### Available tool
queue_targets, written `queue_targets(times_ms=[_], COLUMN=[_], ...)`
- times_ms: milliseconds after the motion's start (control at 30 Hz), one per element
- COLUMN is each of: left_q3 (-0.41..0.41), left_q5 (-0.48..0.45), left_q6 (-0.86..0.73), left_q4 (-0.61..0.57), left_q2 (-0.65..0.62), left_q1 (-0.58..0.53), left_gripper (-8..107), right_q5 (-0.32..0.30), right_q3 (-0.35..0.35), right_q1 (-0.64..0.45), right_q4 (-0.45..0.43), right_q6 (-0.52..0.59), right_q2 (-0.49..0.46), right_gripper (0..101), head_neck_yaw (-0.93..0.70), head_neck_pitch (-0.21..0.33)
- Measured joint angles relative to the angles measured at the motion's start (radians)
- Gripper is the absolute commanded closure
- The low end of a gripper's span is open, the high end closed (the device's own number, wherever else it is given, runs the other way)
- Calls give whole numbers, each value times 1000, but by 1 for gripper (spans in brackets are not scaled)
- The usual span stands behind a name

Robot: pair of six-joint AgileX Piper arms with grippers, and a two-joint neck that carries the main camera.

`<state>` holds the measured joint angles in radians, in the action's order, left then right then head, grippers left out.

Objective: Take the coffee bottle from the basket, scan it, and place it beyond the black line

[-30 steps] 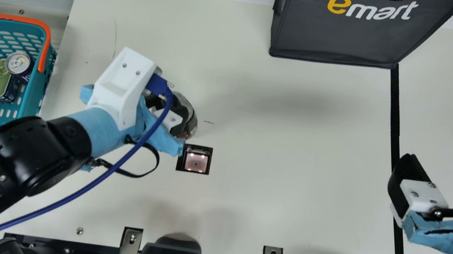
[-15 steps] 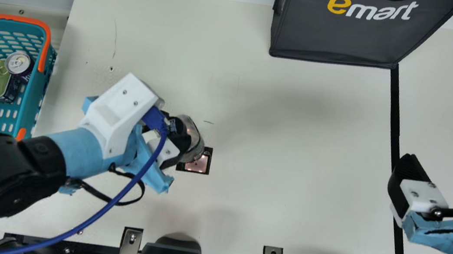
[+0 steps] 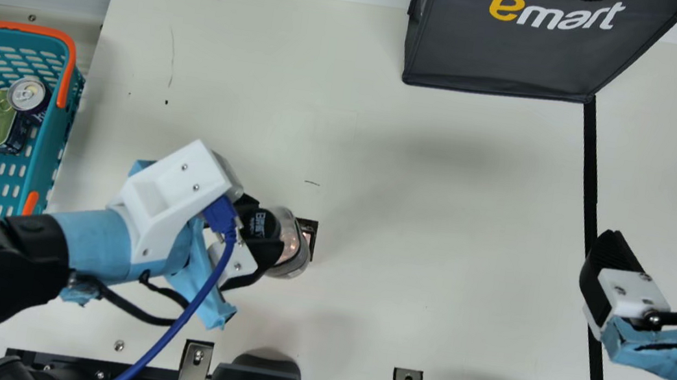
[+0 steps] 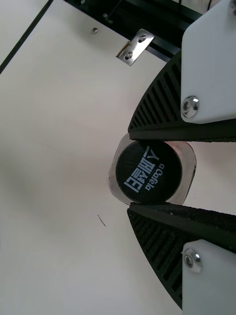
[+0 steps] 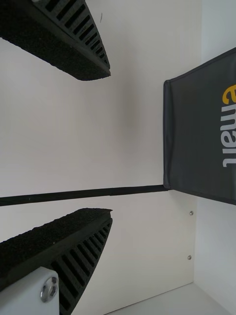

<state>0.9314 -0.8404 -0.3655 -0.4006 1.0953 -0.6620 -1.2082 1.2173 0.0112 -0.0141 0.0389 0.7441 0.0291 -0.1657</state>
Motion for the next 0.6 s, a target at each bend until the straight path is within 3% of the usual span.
queue_targets(times_ms=[600], left_q3=[-44], left_q5=[-86], left_q6=[-302], left_q4=[-116], left_q2=[-7], left_q1=[69], left_gripper=[89], right_q5=[0], right_q3=[0], right_q1=[0], right_q4=[0], right_q6=[0], right_q2=[0], right_gripper=[10], head_neck_yaw=[0], head_neck_pitch=[0])
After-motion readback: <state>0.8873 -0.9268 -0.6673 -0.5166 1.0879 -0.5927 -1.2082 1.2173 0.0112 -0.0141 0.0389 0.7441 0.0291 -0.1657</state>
